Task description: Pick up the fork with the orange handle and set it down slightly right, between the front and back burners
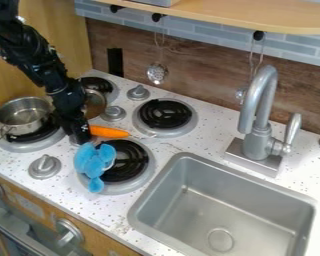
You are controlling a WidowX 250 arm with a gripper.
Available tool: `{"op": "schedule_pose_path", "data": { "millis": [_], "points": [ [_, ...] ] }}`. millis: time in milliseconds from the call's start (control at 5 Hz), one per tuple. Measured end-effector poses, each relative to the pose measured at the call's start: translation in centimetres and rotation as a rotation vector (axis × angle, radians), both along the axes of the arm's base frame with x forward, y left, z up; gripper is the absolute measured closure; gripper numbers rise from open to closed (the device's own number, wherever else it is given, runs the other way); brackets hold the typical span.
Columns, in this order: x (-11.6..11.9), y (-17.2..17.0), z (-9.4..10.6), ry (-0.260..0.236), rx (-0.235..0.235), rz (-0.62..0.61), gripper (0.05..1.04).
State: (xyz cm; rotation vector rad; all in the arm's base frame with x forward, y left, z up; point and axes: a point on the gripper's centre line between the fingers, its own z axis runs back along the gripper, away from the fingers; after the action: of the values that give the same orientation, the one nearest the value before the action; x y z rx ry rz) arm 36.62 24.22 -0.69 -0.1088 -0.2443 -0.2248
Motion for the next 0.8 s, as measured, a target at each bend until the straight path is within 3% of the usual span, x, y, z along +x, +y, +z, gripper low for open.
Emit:
{"op": "schedule_pose_path", "data": {
  "millis": [200,400,600,800],
  "points": [
    [-0.1,-0.1,-0.7,0.009,-0.007,0.001,0.083],
    [-0.3,-1.0,-0.2,0.011,-0.014,-0.005,0.083],
    [-0.1,-1.7,0.9,-0.026,-0.050,-0.027,0.083],
    [0.1,-2.4,4.0,-0.102,-0.039,-0.083,0.083]
  ]
}}
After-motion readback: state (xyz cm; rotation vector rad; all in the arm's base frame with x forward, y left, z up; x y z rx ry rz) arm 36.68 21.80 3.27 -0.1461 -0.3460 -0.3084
